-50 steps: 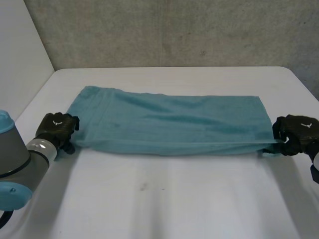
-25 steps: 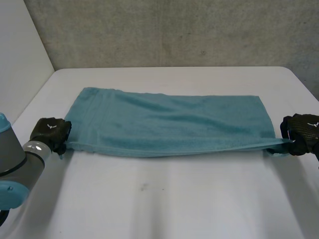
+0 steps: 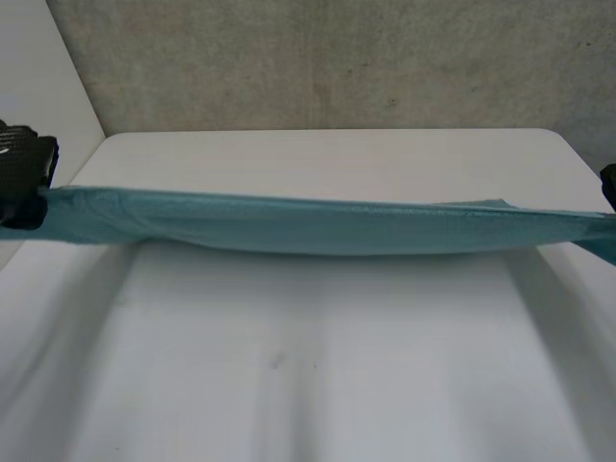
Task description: Fold the laundry
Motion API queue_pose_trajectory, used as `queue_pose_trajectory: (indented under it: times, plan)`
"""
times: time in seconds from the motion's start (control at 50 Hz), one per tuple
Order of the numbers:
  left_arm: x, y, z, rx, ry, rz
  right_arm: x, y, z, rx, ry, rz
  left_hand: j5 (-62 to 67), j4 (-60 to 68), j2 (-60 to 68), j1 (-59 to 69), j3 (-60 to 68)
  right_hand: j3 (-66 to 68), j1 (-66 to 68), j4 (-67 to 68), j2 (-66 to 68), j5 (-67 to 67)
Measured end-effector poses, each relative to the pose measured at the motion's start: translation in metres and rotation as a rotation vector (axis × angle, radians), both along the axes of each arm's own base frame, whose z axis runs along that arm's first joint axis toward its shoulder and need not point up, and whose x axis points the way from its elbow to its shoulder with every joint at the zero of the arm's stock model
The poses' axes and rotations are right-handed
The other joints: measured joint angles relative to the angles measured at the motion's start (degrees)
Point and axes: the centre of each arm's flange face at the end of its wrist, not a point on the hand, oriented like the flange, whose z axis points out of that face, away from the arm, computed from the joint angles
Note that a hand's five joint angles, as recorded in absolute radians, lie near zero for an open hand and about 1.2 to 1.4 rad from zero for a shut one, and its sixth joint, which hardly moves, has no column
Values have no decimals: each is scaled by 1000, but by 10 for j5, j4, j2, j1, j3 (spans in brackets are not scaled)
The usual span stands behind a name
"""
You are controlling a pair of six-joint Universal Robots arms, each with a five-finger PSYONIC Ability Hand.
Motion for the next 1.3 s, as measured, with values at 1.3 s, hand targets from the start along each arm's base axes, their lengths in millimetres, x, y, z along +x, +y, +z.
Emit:
queue_pose_trajectory:
  times: [1.3]
  plan:
    - [-30, -89, -124, 41, 132, -94, 64, -77, -120, -99, 29, 135, 8, 0, 1, 0, 1, 1, 0, 0, 0, 11]
